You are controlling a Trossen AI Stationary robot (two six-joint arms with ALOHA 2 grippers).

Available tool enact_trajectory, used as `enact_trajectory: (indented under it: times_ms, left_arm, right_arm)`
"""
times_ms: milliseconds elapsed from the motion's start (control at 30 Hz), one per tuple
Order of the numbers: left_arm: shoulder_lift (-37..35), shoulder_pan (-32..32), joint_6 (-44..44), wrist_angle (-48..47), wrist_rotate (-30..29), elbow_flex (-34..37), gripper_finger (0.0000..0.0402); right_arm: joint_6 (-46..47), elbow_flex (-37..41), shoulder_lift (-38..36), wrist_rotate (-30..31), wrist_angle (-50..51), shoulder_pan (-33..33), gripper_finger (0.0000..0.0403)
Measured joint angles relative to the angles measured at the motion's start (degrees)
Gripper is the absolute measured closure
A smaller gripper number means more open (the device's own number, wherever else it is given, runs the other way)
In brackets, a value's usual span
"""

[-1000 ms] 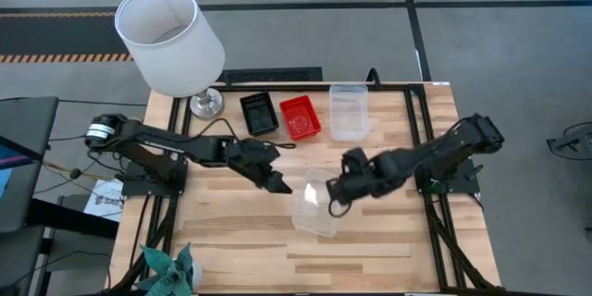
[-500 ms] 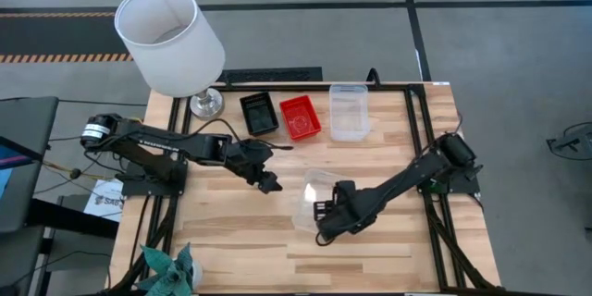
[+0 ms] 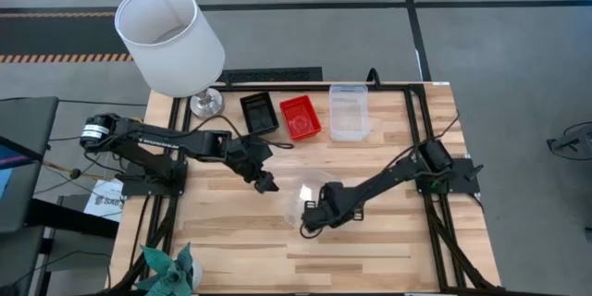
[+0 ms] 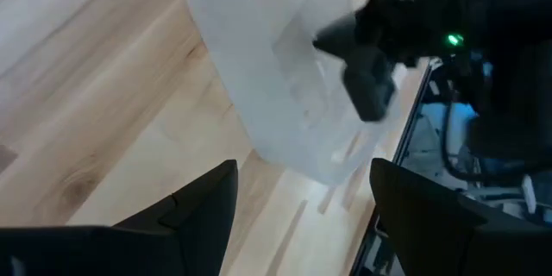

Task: Stack baskets by color
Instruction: Stack the bottom transparent bin on the top transparent bin

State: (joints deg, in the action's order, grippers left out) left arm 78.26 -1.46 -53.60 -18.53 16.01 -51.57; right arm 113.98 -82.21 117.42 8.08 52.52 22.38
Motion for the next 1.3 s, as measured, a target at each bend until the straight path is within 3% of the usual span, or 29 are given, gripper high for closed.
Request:
enact_trajectory:
  times_ms: [100,233,400,667,800,1000,1200,1300]
  left_arm:
    - [-1.76,1.25,1.15,-2.15,1.43,0.0,0.015]
    - [-6.9,3.26,3.56,-7.38,1.03,0.0,0.015]
    - [-16.2,6.21,4.63,-13.08,-3.51,-0.02,0.015]
    - [-28.29,9.73,5.15,-16.84,-9.85,-0.02,0.015]
    - [-31.47,11.44,5.54,-18.91,-9.86,-0.04,0.015]
    - [-31.9,14.37,5.7,-20.76,-10.42,-0.02,0.015]
    - [-31.31,17.42,4.43,-20.57,-11.13,-0.02,0.015]
    - [-31.29,18.68,3.68,-20.6,-12.77,-0.02,0.015]
  right_arm:
    - [-3.09,0.0,-0.02,-0.43,-0.05,-1.14,0.0388]
    - [-4.95,0.04,-1.57,-1.1,1.49,-2.83,0.0396]
    - [-11.74,0.04,-6.3,-0.65,3.25,-6.51,0.0399]
    - [-23.54,0.01,-20.54,4.48,7.1,-14.98,0.0401]
    - [-28.87,-0.04,-29.29,10.5,12.44,-22.95,0.0402]
    - [-44.87,-0.09,-36.53,11.62,12.8,-40.46,0.0402]
    - [-60.89,-0.04,-35.41,4.86,9.01,-57.69,0.0402]
    - [-67.19,-0.04,-32.19,1.1,7.67,-63.08,0.0402]
